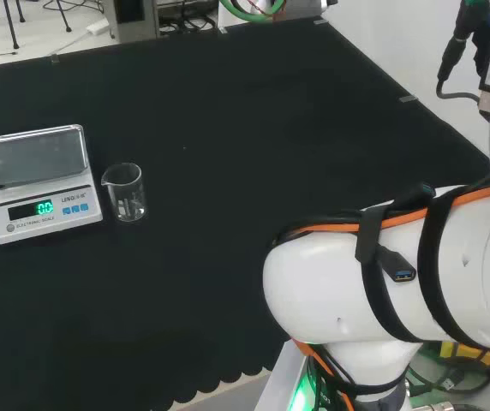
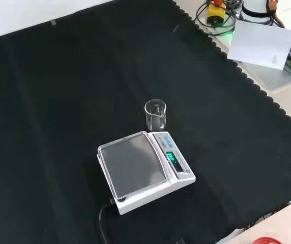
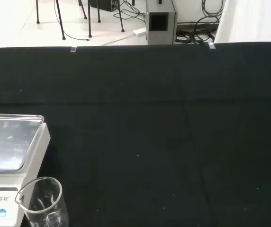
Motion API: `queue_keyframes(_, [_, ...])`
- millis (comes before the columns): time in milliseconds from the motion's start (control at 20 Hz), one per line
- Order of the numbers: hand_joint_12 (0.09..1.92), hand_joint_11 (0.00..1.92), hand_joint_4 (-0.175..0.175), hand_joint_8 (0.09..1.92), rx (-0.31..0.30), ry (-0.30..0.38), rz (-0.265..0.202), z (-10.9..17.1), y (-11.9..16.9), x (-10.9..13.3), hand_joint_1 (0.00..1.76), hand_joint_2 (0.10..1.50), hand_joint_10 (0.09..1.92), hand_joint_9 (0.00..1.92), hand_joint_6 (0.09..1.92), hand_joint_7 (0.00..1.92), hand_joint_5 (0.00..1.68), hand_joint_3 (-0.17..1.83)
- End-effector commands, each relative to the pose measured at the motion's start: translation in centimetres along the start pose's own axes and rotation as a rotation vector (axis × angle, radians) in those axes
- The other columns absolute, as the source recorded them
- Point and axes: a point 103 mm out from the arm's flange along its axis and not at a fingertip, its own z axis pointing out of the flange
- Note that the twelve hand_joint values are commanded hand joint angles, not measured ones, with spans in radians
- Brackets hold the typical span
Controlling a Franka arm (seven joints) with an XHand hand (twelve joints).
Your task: Pick up the beaker.
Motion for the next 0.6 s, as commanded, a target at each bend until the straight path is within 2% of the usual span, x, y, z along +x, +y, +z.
queue_keyframes(50, [1.45,0.02,-0.001,0.72,-0.008,-0.005,0.0,0.1,0.2,-0.4,0.58,0.55,0.81,0.36,0.3,0.27,0.22,0.43])
queue_keyframes(200, [1.49,0.0,-0.001,0.72,-0.001,0.022,0.007,0.5,1.0,0.1,0.57,0.62,0.83,0.34,0.18,0.26,0.27,0.29])
queue_keyframes(350, [1.5,0.0,-0.001,0.73,0.004,-0.006,-0.002,1.9,2.3,0.1,0.57,0.63,0.83,0.34,0.16,0.26,0.28,0.27])
queue_keyframes(600, [1.51,0.0,-0.001,0.72,0.069,0.007,-0.03,7.9,7.1,1.0,0.58,0.65,0.82,0.35,0.1,0.25,0.27,0.22])
